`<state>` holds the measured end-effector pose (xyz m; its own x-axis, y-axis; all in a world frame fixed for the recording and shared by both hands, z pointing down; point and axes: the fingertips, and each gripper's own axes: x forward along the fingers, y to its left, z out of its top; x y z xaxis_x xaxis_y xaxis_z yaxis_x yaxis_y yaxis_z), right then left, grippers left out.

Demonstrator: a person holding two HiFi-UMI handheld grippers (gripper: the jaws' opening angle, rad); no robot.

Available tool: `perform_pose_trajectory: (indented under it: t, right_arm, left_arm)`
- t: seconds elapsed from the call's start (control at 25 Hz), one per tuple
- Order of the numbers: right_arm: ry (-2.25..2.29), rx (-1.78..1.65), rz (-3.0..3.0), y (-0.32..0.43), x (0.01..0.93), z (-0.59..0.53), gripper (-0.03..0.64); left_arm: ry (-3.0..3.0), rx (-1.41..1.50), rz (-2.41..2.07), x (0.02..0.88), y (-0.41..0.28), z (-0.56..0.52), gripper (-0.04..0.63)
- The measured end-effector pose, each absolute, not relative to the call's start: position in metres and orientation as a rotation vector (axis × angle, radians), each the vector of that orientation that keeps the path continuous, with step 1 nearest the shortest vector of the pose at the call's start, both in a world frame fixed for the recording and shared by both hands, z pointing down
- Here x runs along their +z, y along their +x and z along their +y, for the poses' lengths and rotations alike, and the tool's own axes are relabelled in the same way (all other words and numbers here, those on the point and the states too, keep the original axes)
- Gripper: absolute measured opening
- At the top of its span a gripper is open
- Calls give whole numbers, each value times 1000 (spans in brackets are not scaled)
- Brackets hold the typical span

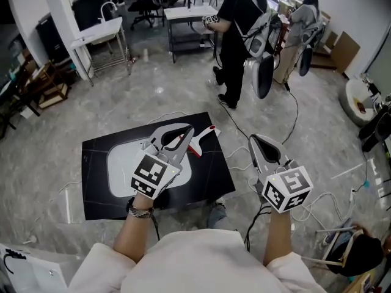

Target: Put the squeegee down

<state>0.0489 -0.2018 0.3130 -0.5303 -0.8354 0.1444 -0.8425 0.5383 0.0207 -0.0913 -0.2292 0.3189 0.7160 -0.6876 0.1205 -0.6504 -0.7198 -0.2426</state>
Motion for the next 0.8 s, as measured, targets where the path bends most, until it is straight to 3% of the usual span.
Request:
perform_pose_trajectory:
  t: [0.8]
  right_arm:
    - [1420, 23, -2600, 29, 306, -194, 6]
  left_arm:
    - [-2712, -306, 1073, 315, -108, -220, 6]
